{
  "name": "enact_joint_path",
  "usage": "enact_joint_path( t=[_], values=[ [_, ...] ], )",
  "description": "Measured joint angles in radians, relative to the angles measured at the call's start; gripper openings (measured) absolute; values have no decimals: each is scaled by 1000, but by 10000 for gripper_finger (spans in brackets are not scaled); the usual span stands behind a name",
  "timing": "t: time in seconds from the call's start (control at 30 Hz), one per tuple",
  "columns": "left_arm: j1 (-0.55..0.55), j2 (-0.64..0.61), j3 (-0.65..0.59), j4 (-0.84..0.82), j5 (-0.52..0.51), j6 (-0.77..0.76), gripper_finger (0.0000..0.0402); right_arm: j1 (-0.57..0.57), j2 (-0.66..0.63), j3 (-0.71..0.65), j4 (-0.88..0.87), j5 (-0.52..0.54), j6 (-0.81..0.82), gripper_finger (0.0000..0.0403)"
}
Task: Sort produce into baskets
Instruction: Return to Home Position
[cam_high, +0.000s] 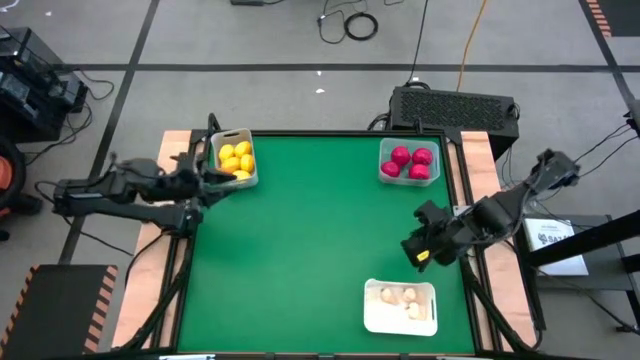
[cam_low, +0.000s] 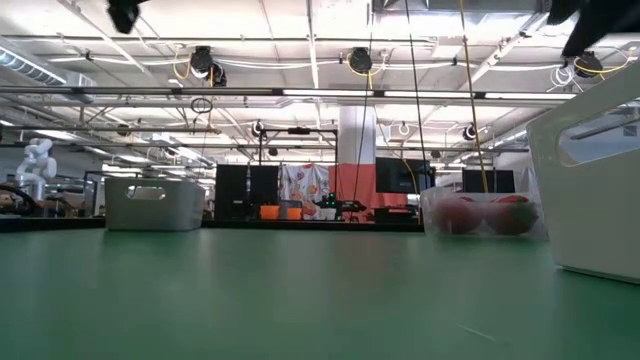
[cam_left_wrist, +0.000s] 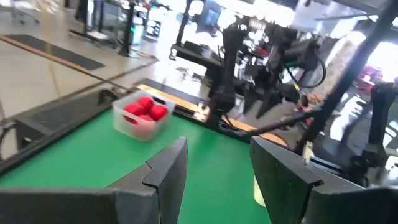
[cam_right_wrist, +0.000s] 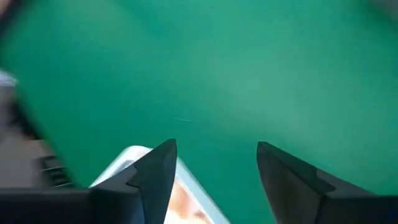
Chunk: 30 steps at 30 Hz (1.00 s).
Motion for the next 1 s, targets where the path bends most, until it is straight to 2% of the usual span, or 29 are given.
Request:
enact_joint_path(
  t=[0.1,0.23,0.37,0.6,0.7,0.83,1.0],
  values=[
    [0,-58,0,-55,-28,0,182,-28,-113,-209,318,0,-103,192],
    [0,-119,0,-62,-70,-1,182,-102,-188,-436,739,-38,-270,151],
    [0,-159,-11,-57,-133,-1,182,-213,-201,-584,1002,-149,-414,97],
    [0,-194,-135,5,-175,-56,182,-441,-202,-647,1063,-335,-675,8],
    [0,-201,-214,45,-176,-118,182,-540,-202,-647,1078,-425,-781,6],
    [0,-201,-324,181,-175,-195,182,-655,-202,-646,1086,-558,-900,2],
    [0,-200,-466,409,-155,-251,182,-740,-202,-646,1083,-603,-1048,1]
  ],
)
